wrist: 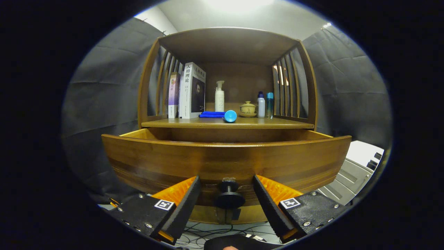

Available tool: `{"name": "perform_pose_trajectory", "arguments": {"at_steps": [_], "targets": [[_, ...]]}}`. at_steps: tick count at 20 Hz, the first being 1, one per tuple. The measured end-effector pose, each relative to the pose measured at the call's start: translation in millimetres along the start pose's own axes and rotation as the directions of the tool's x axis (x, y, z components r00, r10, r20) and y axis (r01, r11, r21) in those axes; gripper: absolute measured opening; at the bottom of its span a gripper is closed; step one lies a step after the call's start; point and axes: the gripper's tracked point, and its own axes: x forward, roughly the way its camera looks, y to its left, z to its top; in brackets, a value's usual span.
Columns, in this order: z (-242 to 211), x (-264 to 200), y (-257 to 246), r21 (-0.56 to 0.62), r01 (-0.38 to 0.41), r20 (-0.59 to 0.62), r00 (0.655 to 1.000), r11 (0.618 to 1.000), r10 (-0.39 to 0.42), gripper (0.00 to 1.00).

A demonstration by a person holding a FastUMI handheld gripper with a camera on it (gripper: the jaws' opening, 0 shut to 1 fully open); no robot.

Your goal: Pull open the drawer, take out the items inside it, and place them on the countertop above the cabinet.

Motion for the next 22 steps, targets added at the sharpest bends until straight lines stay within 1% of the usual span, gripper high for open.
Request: {"name": "perform_pose_trajectory", "arguments": {"at_steps": [2, 7, 22], "targets": [[1.3, 10.6, 1.3, 0.029, 0.001, -0.015, 1.000, 1.000, 0.000, 0.95], [2.7, 36.7, 1.4, 0.058, -0.001, -0.028, 1.000, 0.998, 0.003, 0.95], [7.6, 80.1, 2.4, 0.054, 0.004, -0.018, 1.000, 0.999, -0.003, 0.95]]}}
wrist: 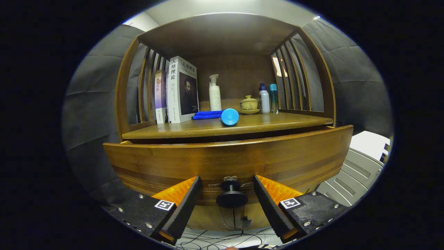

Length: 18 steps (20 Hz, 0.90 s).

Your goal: Pull open the drawer, take out the items inside it, and place them on the countertop above the cabinet.

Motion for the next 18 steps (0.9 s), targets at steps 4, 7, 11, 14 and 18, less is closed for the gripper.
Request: {"name": "perform_pose_trajectory", "arguments": {"at_steps": [4, 7, 11, 14, 18], "targets": [[1.4, 10.6, 0.4, -0.004, 0.002, 0.006, 1.000, 1.000, -0.002, 0.95], [2.3, 19.0, 1.0, -0.016, 0.006, 0.014, 1.000, 1.000, -0.005, 0.95], [3.1, 30.6, -0.5, -0.022, 0.005, 0.017, 1.000, 1.000, -0.004, 0.95], [5.6, 41.5, -0.8, -0.031, 0.005, 0.024, 1.000, 1.000, -0.004, 0.95], [7.7, 49.8, 1.8, -0.051, 0.006, 0.038, 0.999, 0.999, -0.004, 0.95]]}}
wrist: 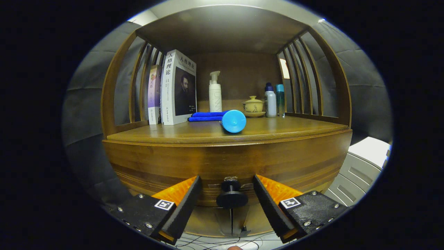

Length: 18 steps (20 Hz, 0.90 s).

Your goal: Pull open the drawer, take out the items inside it, and place them on the countertop above the cabinet.

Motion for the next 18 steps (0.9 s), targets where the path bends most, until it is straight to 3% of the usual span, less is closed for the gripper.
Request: {"name": "perform_pose_trajectory", "arguments": {"at_steps": [3, 11, 18], "targets": [[6.6, -1.6, 3.9, -0.059, -0.001, 0.030, 1.000, 0.998, 0.003, 0.95], [58.8, -43.1, -1.1, 0.032, -0.036, 0.063, 0.997, 0.999, 0.034, 0.95], [101.0, -97.4, -34.8, 0.025, -0.032, 0.125, 0.992, 0.999, 0.029, 0.95]]}}
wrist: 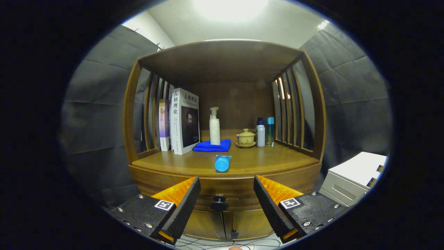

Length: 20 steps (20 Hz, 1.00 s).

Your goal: Pull open the drawer, take out the items inside it, and place them on the countertop above the cabinet.

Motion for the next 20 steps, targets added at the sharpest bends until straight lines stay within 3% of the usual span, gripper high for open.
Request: {"name": "perform_pose_trajectory", "arguments": {"at_steps": [7, 20], "targets": [[-0.7, -44.3, -30.7, -0.010, 0.021, 0.022, 1.000, 1.000, -0.021, 0.95], [-17.9, -79.3, -20.0, -0.004, -0.028, 0.004, 1.000, 1.000, 0.028, 0.95]]}}
